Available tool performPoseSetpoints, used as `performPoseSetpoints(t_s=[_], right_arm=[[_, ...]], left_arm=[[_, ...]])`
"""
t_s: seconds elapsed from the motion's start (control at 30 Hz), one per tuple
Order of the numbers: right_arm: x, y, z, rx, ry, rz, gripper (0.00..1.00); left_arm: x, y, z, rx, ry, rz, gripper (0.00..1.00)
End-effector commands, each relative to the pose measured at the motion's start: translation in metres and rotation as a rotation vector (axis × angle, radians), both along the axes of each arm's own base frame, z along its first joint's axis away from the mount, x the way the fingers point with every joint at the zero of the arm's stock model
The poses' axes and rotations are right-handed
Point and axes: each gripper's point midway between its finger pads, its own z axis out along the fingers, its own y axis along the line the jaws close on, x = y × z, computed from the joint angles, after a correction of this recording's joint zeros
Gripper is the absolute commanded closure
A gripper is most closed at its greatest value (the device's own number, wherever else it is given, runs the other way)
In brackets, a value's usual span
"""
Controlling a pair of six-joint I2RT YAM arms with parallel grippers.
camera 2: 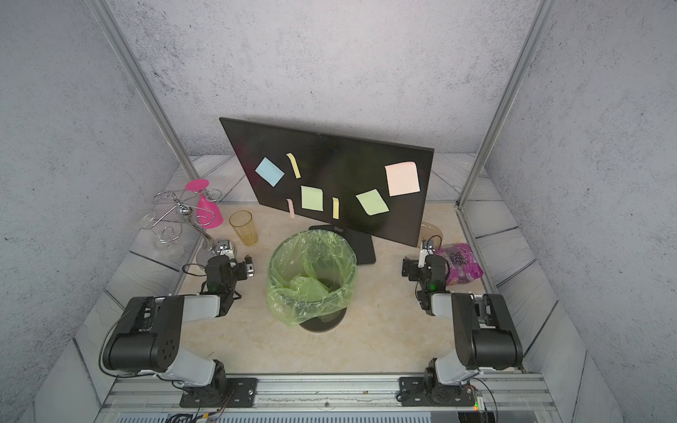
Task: Remove the sticky note from the monitor
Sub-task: Tear off the sticky note from the monitor.
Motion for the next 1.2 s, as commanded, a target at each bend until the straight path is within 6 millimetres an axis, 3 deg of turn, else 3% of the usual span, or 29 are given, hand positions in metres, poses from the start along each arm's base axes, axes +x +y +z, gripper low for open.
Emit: performPoseSetpoints(t_s=[0.0,0.23,0.5,0.7,1.0,1.17], right_arm=[[0.004,0.000,0.009,-0.008,-0.029,0.008,0.01],[-0.020,-0.014,0.045,0.023,-0.045,-0.093,0.01],[-0.053,-0.006,0.072,0.146,-0.010,-0.106,0.01],[-0.071,0.014,0.104,0.278,0.030,-0.047,0.01],[-0.146,0.039,0.162,0.389,0.055,0.064,0.01],[-0.164,0.063,0.202,0.433,0.080,0.199,0.01]], left_arm=[[0.005,0.000,0.009,0.011,-0.033,-0.017,0.00],[-0.010,-0.006,0.044,-0.001,-0.006,0.014,0.00],[-0.039,-0.016,0.081,-0.080,0.000,0.060,0.00],[-0.049,-0.022,0.123,-0.180,0.003,0.082,0.00],[-0.079,-0.045,0.180,-0.274,0.061,-0.020,0.00],[-0.093,-0.064,0.219,-0.317,0.023,-0.141,0.00]])
